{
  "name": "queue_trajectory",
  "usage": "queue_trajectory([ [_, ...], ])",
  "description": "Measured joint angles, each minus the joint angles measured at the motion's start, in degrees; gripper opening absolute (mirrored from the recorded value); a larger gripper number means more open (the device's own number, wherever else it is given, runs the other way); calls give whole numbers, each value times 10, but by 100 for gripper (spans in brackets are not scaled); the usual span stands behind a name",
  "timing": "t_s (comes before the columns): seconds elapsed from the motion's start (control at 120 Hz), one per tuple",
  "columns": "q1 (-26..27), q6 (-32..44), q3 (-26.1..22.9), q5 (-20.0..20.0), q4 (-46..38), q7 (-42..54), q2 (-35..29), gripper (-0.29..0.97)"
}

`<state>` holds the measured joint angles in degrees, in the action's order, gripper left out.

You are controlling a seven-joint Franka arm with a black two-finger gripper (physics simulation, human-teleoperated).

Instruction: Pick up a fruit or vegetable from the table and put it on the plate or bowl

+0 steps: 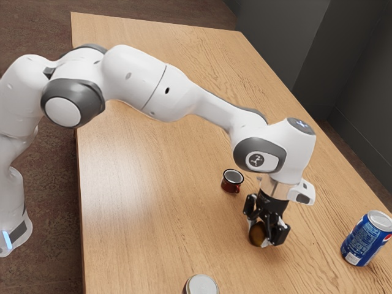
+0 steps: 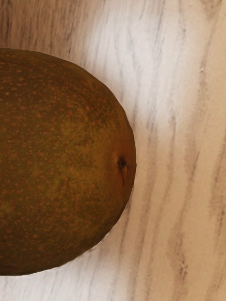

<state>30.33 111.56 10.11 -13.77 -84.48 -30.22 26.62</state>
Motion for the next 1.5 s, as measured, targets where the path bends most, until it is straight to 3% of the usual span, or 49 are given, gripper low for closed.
queue_trajectory([
  [0.175, 0, -1, 7, 2, 3, -2, -9, 27],
  [0.275, -2, -7, 30, 4, 3, -3, -51, 26],
  [0.45, -4, -52, 201, 6, 7, 6, -178, 26],
  [0.558, -13, -78, 319, 4, 7, 17, -201, 26],
  [0.617, -33, -90, 353, 3, 7, 24, -210, 25],
  [0.767, -82, -113, 369, -3, 25, 39, -231, 25],
  [1.033, -303, -152, 372, -16, 30, 61, -250, 27],
  [1.167, -370, -165, 372, -16, 28, 72, -248, 27],
  [1.292, -369, -182, 372, -14, 25, 82, -245, 26],
  [1.5, -278, -198, 396, -4, 13, 101, -237, 27],
])
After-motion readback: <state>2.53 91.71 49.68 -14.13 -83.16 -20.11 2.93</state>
